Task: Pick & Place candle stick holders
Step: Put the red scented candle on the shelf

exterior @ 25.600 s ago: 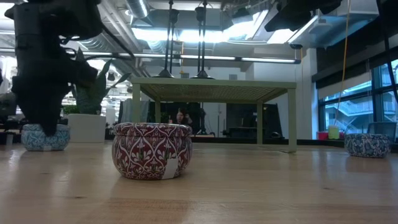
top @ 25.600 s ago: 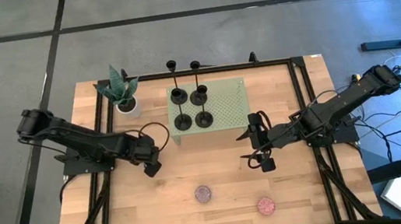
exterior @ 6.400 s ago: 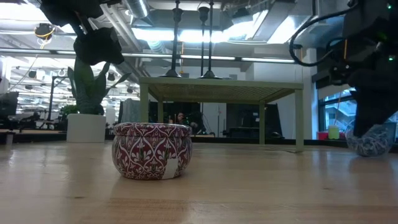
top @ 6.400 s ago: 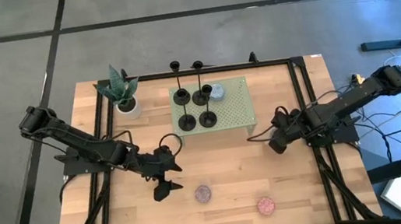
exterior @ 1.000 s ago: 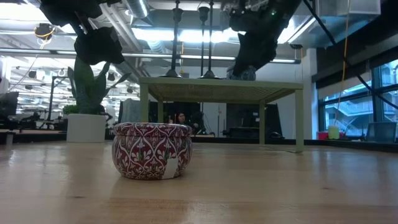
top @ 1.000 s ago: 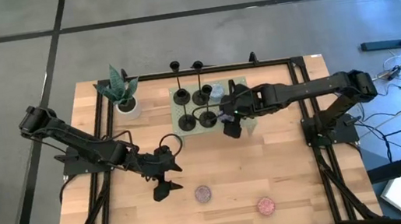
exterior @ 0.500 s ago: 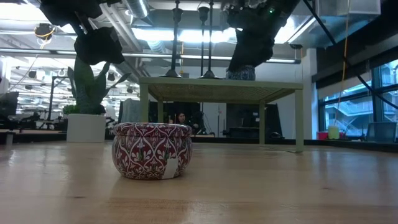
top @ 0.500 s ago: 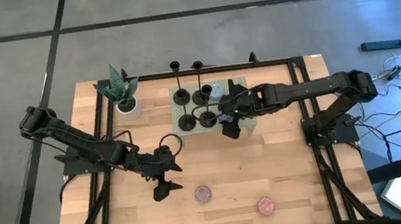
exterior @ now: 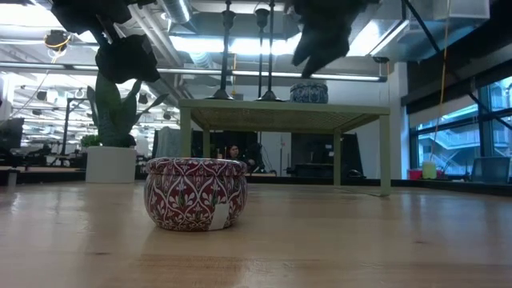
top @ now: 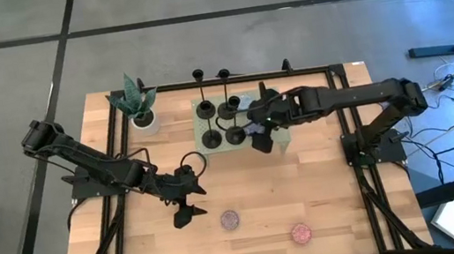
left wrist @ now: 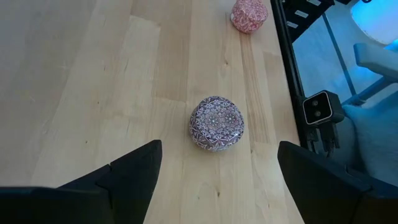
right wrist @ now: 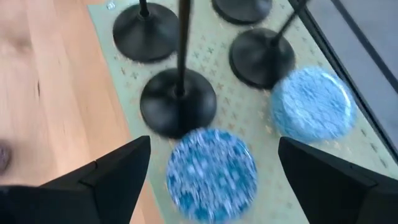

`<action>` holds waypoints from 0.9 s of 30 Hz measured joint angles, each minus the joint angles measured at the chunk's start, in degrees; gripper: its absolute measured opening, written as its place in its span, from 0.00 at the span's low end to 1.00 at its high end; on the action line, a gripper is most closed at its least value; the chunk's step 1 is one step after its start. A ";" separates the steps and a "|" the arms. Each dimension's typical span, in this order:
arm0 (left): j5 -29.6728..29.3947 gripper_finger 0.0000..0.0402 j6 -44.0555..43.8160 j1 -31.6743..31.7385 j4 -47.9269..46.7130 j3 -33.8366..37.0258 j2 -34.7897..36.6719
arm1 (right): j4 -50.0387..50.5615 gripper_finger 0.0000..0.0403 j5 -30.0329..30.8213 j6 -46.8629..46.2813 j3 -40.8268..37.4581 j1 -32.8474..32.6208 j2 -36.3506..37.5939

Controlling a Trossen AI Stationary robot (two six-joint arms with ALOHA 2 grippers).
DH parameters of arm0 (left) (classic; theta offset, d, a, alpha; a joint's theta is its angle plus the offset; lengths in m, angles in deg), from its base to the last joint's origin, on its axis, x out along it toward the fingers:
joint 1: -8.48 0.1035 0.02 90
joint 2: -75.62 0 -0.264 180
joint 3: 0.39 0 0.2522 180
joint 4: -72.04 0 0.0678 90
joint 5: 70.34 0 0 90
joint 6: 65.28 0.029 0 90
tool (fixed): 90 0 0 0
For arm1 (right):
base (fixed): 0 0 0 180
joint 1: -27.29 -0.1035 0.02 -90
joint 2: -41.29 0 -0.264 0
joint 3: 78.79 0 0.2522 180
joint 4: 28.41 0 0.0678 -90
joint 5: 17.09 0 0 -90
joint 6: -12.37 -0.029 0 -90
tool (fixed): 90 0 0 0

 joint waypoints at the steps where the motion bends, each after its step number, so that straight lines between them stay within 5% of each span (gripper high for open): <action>1: 0.00 0.79 0.02 0.00 0.00 0.00 0.01 | 2.86 0.89 0.00 -0.93 1.03 -0.22 0.01; 11: -0.07 0.79 0.02 0.00 0.00 0.00 0.00 | 16.68 0.89 -7.38 -13.32 4.81 -9.76 0.03; 27: -6.14 0.79 0.11 0.00 0.27 0.00 0.00 | -3.59 0.89 -7.50 -28.47 -11.12 -27.76 -0.01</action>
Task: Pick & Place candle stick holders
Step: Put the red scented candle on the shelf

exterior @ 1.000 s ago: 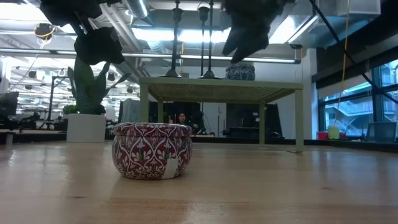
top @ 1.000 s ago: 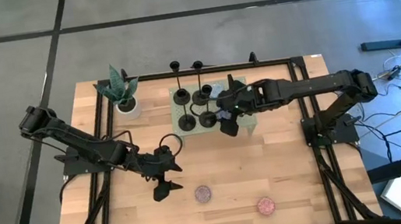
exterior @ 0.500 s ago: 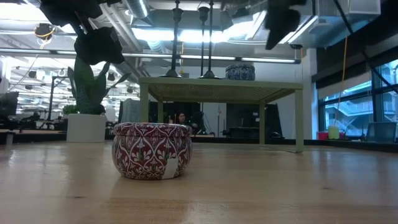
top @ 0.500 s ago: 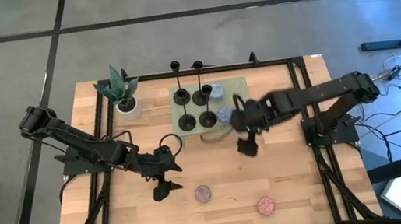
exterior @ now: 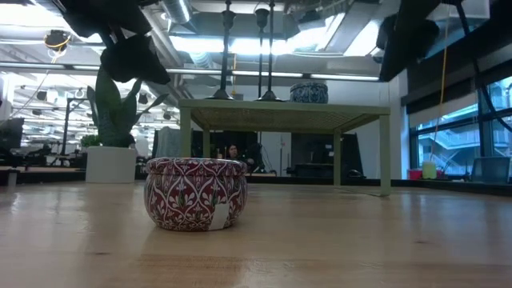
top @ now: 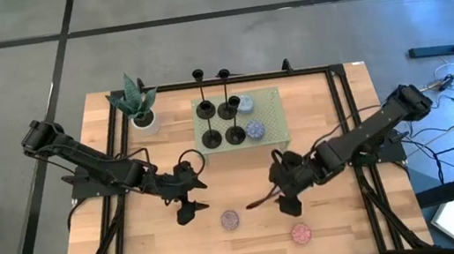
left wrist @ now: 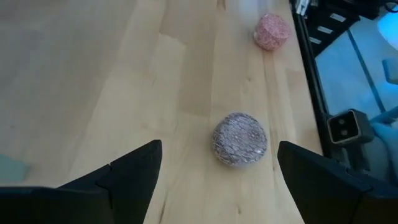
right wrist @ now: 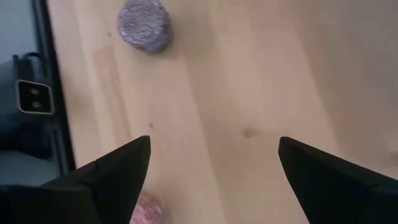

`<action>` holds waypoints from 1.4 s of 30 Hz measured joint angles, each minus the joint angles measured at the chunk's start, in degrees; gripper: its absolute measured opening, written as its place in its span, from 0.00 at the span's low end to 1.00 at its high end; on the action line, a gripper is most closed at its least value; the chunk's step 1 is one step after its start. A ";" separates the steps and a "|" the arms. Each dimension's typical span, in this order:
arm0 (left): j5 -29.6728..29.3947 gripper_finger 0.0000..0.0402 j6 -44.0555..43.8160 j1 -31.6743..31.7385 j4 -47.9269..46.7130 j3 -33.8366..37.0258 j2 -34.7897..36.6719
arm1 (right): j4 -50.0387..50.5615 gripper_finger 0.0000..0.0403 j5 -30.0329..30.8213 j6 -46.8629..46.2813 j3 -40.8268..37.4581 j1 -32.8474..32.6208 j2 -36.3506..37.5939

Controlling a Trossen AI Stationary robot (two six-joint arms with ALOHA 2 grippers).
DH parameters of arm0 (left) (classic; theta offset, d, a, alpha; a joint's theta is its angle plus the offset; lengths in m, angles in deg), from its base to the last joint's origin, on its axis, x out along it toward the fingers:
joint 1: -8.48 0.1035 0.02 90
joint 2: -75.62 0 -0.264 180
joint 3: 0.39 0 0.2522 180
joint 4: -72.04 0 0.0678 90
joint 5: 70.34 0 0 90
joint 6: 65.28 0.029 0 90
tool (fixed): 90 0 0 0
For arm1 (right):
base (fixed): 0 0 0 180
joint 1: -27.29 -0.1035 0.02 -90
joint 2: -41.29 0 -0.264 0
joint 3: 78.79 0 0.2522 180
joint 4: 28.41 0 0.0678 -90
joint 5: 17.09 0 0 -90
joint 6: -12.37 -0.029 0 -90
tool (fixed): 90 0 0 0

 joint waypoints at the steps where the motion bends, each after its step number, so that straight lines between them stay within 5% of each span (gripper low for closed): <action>1: -0.74 0.79 0.39 0.00 0.00 0.00 0.00 | -1.55 0.89 0.02 -0.71 -0.99 -0.51 0.00; 10: -10.87 0.79 3.88 0.02 0.01 0.00 0.00 | -9.29 0.89 0.05 -0.89 -5.89 -3.37 -0.02; 14: -5.47 0.79 5.36 0.02 4.81 0.00 -1.46 | -11.26 0.89 1.93 -0.92 -7.32 -3.45 -0.02; 20: 5.46 0.79 13.21 -1.35 23.99 0.00 -10.47 | -11.72 0.89 6.99 0.66 -7.87 -3.43 -0.04; 25: 5.49 0.79 17.85 -1.99 32.16 0.00 -18.35 | -12.48 0.89 13.07 0.72 -7.88 -3.40 -0.04; 42: 5.00 0.81 25.81 -2.68 36.57 -0.07 -28.18 | -13.77 0.89 12.66 0.78 -7.88 -3.58 -0.04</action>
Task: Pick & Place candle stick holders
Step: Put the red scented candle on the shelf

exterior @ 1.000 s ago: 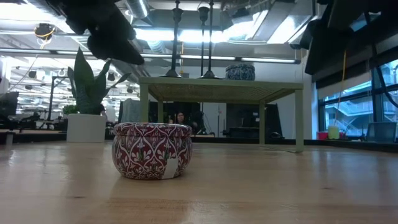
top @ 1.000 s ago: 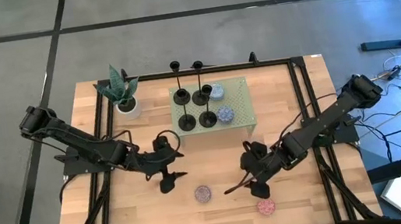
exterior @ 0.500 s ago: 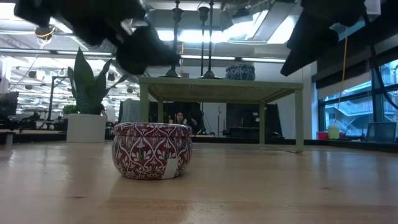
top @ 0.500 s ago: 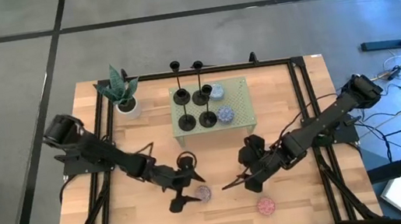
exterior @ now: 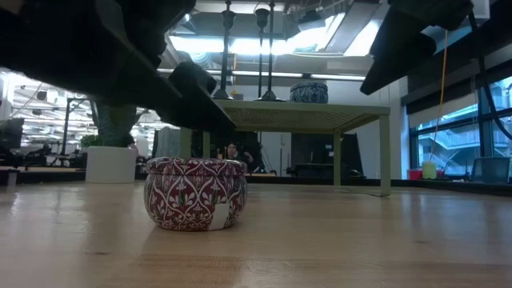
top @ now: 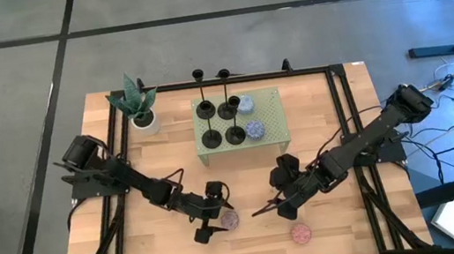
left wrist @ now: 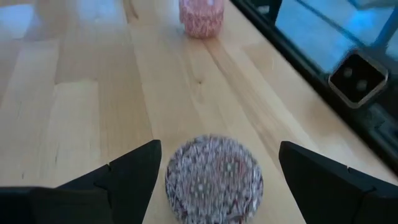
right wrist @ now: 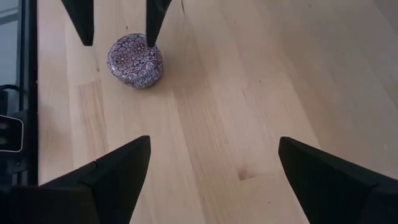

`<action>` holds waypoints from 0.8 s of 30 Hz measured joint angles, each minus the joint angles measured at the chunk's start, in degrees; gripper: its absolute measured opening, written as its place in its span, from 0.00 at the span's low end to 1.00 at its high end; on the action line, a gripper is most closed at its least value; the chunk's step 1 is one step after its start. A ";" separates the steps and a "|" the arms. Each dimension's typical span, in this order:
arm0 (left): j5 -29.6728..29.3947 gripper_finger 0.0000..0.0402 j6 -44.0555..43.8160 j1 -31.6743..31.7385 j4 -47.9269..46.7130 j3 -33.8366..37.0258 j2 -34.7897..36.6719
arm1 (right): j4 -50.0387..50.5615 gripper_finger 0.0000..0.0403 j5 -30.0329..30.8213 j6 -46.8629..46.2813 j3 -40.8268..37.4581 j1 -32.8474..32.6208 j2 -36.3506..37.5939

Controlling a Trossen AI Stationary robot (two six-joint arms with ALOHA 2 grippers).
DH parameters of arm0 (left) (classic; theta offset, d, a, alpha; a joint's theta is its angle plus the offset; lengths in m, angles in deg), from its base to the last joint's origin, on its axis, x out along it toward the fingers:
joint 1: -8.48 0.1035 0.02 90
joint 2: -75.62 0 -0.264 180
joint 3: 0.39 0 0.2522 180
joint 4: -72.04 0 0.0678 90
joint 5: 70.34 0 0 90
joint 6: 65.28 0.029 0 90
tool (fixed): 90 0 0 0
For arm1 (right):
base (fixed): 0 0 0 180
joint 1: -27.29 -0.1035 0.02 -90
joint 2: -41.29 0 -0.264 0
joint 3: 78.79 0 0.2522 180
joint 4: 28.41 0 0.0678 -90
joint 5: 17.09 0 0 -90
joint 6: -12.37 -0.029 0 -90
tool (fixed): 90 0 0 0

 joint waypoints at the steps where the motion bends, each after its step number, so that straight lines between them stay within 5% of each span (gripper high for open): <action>1: -0.02 0.81 0.76 0.03 -0.36 0.02 -0.08 | 0.00 0.89 0.00 -0.02 0.00 0.00 0.00; 24: -1.16 0.82 1.70 -0.13 4.02 -0.02 -6.13 | 0.02 0.89 0.44 0.20 0.00 0.00 0.00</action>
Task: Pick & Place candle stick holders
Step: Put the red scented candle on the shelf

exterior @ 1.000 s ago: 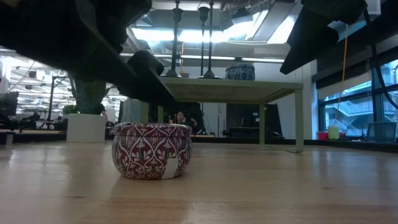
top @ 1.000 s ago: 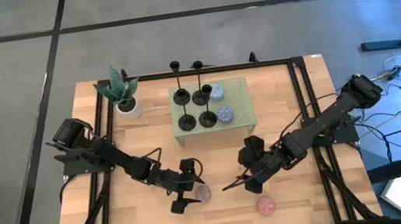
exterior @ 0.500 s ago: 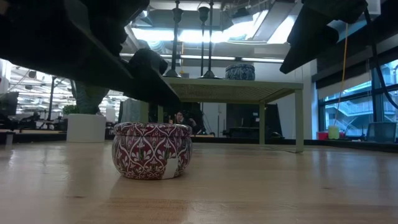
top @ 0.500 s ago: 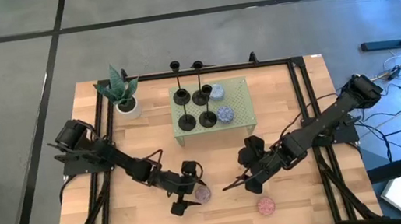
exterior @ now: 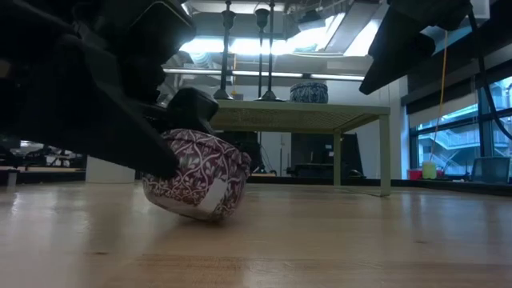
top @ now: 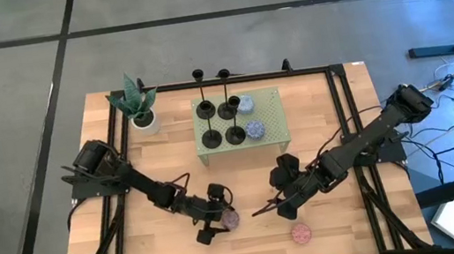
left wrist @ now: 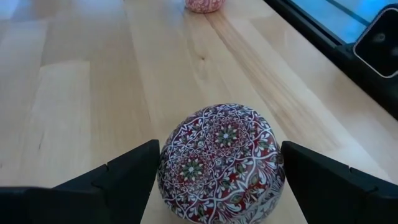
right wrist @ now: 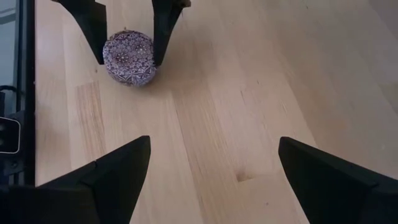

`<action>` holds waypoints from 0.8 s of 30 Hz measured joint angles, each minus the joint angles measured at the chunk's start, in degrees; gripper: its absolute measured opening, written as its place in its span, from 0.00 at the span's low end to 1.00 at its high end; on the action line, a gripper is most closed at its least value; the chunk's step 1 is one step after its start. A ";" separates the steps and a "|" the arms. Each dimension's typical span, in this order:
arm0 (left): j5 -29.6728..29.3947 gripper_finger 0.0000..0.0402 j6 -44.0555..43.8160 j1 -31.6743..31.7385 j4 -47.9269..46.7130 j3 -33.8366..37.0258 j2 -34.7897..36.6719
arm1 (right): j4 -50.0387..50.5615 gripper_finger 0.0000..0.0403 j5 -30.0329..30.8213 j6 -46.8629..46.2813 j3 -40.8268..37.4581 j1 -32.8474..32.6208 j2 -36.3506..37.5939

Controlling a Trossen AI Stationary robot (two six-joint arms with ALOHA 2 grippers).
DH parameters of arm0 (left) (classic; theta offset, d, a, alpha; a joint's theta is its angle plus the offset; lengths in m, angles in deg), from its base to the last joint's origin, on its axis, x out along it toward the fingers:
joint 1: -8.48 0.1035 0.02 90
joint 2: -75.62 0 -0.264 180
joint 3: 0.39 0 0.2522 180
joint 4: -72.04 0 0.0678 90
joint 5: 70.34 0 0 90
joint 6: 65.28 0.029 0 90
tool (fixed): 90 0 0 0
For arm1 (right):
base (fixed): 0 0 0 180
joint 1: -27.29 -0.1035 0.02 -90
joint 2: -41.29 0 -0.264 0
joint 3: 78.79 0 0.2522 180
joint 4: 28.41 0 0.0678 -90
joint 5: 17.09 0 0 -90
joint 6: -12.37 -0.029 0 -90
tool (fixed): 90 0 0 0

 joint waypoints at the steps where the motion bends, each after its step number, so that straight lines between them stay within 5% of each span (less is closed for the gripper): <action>1: -0.09 0.82 -0.04 0.01 0.27 0.00 -0.01 | 0.00 0.89 0.00 0.00 0.00 0.00 0.00; 24: -0.01 0.82 -2.30 -0.18 2.13 0.04 0.02 | 0.00 0.89 0.00 0.02 0.00 0.00 0.00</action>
